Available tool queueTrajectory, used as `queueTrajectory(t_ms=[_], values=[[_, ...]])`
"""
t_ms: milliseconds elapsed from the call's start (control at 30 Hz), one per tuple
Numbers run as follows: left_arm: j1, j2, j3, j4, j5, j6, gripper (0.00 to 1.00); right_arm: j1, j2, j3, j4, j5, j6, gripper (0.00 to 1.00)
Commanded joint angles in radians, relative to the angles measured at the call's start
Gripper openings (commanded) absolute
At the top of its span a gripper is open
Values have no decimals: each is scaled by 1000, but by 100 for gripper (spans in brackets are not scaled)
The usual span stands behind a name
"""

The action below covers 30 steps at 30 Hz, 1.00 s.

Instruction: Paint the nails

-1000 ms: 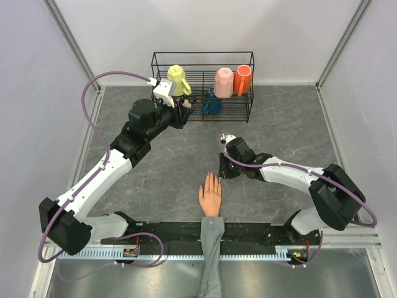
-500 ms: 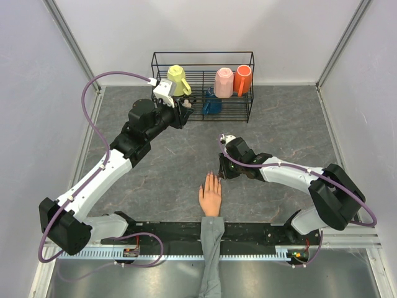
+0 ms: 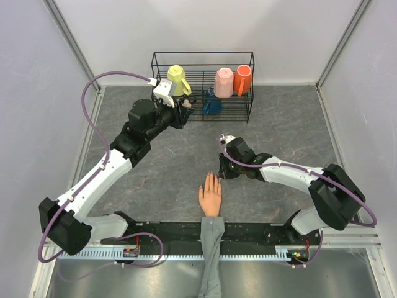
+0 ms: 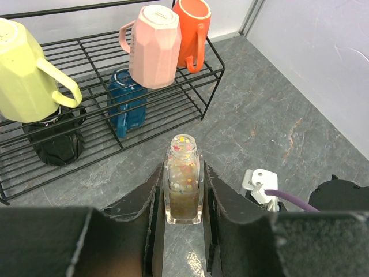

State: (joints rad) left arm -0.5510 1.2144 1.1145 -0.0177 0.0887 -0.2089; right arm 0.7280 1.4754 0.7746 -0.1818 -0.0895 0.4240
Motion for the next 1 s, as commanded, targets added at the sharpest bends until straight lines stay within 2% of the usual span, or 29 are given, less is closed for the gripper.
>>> queueTrajectory(t_ms=[0,733,967], values=[[6,-36,18,24,11,-32,2,-4,-20,-8,-1,-10,10,0],[6,-42,13,24,9,-34,2,-2,-41,-12,-5,-13,7,0],[5,-44,13,24,11,-38,2,-4,-55,-8,-7,40,10,0]])
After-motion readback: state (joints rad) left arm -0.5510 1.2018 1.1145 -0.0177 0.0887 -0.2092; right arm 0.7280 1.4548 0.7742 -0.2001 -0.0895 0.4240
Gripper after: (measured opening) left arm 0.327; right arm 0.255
